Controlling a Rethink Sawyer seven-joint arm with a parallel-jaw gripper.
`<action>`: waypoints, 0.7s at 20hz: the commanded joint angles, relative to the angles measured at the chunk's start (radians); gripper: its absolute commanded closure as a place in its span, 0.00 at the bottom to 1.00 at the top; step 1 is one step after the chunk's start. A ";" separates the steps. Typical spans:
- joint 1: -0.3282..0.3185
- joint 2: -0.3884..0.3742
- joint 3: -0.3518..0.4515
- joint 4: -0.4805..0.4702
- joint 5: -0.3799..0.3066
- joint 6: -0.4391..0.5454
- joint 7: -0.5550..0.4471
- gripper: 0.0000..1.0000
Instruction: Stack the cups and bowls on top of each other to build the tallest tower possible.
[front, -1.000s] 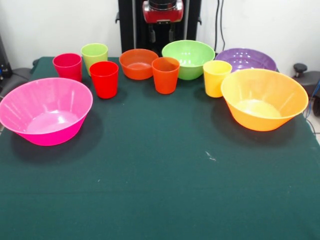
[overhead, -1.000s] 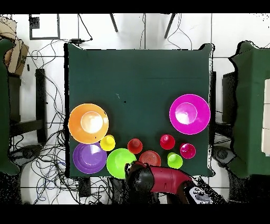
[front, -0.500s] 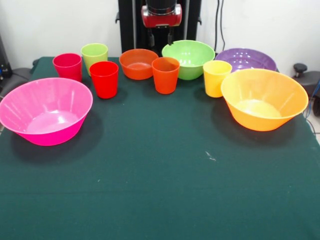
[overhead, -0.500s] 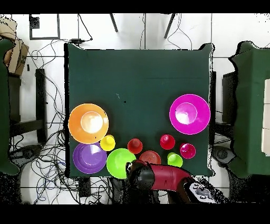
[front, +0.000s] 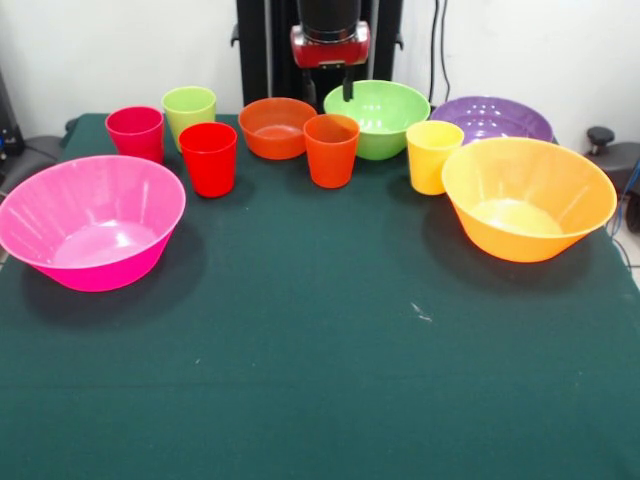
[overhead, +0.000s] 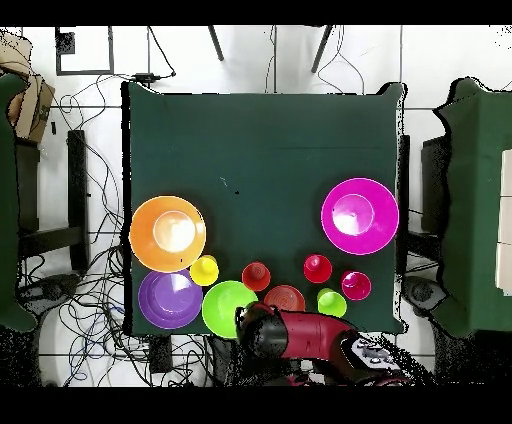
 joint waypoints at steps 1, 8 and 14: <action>0.030 0.062 0.027 -0.122 -0.021 -0.104 0.127 0.00; 0.034 0.075 0.018 -0.121 -0.016 -0.121 0.126 0.00; 0.036 0.085 0.014 -0.119 -0.016 -0.139 0.131 0.00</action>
